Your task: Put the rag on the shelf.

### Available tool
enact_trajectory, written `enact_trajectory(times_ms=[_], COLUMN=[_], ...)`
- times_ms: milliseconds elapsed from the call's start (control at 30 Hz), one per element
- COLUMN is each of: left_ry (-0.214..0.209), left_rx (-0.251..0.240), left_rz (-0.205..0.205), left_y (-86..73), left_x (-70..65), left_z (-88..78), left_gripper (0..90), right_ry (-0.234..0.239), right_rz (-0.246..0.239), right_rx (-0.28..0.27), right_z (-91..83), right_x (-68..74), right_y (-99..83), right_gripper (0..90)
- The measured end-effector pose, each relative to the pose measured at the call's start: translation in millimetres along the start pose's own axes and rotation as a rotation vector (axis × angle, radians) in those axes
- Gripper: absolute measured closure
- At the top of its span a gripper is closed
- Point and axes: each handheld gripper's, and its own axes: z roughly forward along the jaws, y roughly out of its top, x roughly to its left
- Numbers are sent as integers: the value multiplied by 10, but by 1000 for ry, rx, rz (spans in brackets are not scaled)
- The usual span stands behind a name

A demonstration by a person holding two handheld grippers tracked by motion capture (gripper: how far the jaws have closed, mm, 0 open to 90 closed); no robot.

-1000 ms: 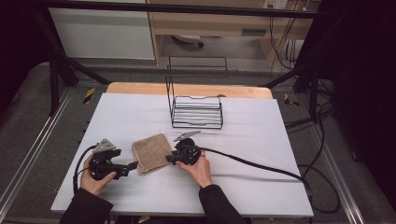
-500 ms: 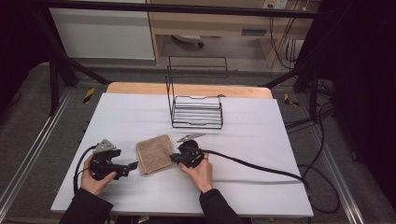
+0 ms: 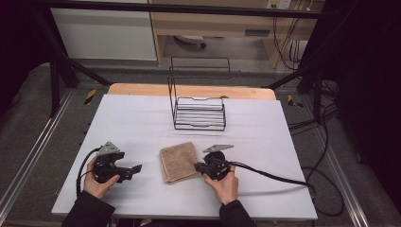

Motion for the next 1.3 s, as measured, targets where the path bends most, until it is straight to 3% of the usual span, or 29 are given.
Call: enact_trajectory(times_ms=[100, 600, 767, 867, 900, 1100, 1200, 1300], left_ry=[-4, -26, -32, -42, -44, -46, -45, -33], left_rx=[3, 19, 24, 24, 25, 33, 32, 37], left_rz=[4, 6, 10, 6, 6, 27, 29, 42], left_y=[5, 37, 62, 93, 110, 238, 298, 362], left_x=[-16, -110, -168, -202, -217, -332, -393, -449], left_z=[12, 107, 149, 184, 199, 295, 356, 427], left_gripper=[53, 50, 50, 51, 51, 54, 63, 68], right_ry=[-7, -13, 13, 27, 27, 36, 37, 35], right_rz=[9, 13, -26, -52, -52, -91, -93, -90], right_rx=[3, 11, -26, -91, -91, -138, -173, -172], right_z=[-78, -216, -262, -375, -375, -522, -554, -572], right_x=[-42, -116, -198, -330, -330, -527, -616, -703], right_y=[-109, -316, -309, -269, -269, -196, -209, -239], right_gripper=[865, 830, 702, 555, 555, 329, 227, 161])
